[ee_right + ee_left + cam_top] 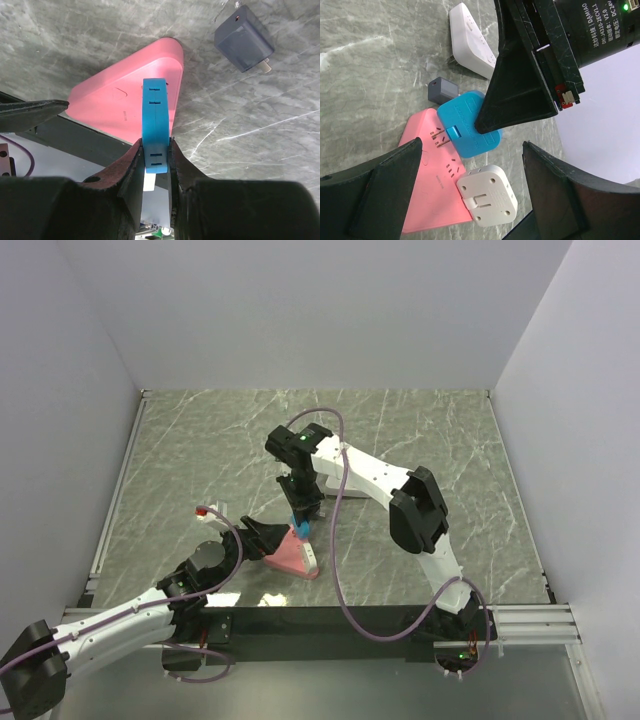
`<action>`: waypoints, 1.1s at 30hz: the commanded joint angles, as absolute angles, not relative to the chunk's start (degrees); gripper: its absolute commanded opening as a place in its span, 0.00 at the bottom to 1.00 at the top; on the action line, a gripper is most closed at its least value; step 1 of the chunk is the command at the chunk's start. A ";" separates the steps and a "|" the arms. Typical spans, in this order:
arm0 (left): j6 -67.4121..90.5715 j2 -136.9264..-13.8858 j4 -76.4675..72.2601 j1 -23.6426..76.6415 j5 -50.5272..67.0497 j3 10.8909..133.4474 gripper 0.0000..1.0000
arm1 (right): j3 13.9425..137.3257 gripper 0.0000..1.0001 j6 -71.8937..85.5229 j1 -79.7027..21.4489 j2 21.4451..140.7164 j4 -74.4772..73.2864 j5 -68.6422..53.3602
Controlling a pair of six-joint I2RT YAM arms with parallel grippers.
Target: Insert the plug
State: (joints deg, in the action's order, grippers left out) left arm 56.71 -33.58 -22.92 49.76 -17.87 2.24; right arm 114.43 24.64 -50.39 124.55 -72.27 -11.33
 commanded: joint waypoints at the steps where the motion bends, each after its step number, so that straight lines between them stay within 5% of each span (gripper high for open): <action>1: 56.87 -33.66 -25.05 50.19 -18.28 -9.75 0.87 | 116.54 0.00 25.40 -50.89 125.07 -74.09 -9.58; 33: 56.69 -33.40 -24.87 50.71 -18.37 -9.76 0.88 | 122.26 0.00 26.46 -51.50 128.06 -75.67 -7.82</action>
